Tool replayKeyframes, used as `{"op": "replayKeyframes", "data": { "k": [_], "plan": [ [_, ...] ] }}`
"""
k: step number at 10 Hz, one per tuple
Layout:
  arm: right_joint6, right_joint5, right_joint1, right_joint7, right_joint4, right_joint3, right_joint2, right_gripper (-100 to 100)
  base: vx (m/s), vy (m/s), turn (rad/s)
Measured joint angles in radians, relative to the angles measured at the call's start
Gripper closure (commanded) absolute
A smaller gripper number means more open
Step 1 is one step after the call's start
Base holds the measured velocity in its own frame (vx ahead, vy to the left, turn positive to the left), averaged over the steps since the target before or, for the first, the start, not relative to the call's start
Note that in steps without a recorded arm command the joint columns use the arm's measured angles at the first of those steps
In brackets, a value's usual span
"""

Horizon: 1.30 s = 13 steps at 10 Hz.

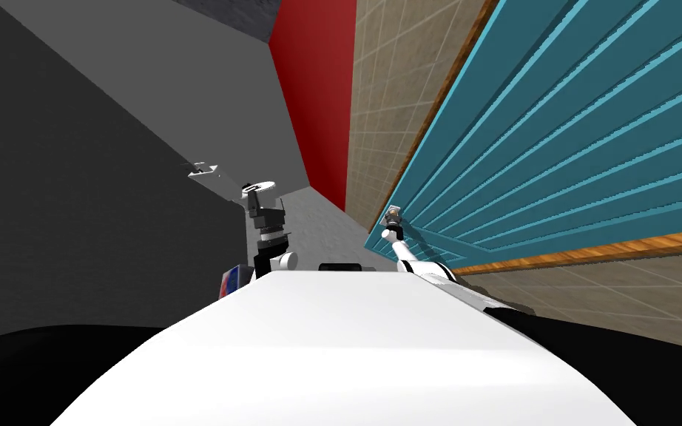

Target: Pull the door open

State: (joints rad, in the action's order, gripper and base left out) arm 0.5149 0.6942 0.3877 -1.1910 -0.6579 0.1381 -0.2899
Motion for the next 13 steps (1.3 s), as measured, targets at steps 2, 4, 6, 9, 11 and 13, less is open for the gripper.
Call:
{"op": "replayKeyframes", "data": {
  "k": [2,4,6,9,11,13],
  "plan": [
    [-0.001,0.0,0.004,0.002,0.005,0.001,0.004,100,-0.213,-0.09,0.178],
    [-0.002,0.0,0.006,0.008,-0.005,0.005,0.01,100,-0.147,-0.039,0.099],
    [-0.005,-0.003,0.003,0.001,-0.007,-0.003,0.005,100,-0.194,0.0,0.114],
    [-0.011,-0.012,-0.008,-0.027,-0.023,-0.029,-0.006,100,-0.231,-0.025,0.102],
    [-0.019,-0.018,-0.018,-0.046,-0.033,-0.048,-0.011,100,-0.224,-0.054,0.116],
    [-0.021,-0.027,-0.019,-0.075,-0.035,-0.074,-0.021,100,-0.219,-0.04,0.102]
  ]
}}
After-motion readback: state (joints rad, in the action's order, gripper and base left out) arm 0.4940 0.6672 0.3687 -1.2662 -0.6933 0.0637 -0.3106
